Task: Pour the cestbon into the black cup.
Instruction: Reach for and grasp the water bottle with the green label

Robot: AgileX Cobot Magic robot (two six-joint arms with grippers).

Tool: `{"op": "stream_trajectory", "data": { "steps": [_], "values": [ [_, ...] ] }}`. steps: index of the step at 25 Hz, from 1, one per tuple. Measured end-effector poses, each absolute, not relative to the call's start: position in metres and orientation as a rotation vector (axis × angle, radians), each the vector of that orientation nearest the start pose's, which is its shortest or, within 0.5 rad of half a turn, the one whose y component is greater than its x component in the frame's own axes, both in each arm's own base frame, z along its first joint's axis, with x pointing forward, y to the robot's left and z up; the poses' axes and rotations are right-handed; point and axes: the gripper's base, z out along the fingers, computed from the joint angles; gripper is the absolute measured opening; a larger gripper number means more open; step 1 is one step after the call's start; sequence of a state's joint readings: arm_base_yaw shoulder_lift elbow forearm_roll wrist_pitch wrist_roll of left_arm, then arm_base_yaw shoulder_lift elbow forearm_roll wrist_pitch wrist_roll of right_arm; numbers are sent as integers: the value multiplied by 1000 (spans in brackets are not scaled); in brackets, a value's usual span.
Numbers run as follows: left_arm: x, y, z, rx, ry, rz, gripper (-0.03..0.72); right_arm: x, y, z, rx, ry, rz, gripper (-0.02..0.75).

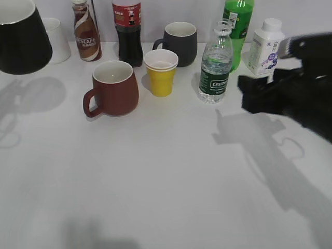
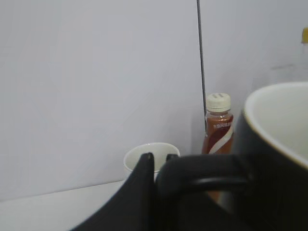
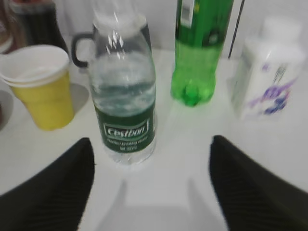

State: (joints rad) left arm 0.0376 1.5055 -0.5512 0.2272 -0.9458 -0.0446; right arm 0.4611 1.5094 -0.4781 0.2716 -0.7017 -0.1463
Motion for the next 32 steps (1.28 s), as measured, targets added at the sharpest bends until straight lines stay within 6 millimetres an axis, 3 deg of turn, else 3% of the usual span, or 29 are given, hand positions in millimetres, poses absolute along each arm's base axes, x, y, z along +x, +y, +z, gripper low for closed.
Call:
{"op": "stream_trajectory", "data": {
  "steps": [6,14,19,21,22,24,28,32],
  "values": [
    [284,-8,234,221,1518,-36,36,278,123,156,-211,1867,271,636],
    [284,-9,233,239,1529,-37,36,314,144,149,-231,1824,293,639],
    [284,-9,233,243,1529,-37,36,349,162,139,-240,1834,302,639],
    [284,-9,232,247,1534,-37,36,361,169,134,-244,1861,304,613],
    [284,-9,232,251,1539,-36,36,365,171,132,-246,1875,305,564],
    [284,-10,231,271,1547,-37,36,368,173,131,-252,1891,306,456],
    [281,-21,230,376,1556,-54,35,362,175,142,-336,1947,308,458],
    [274,-40,230,417,1627,-132,35,345,178,171,-609,1984,262,460]
  ]
}}
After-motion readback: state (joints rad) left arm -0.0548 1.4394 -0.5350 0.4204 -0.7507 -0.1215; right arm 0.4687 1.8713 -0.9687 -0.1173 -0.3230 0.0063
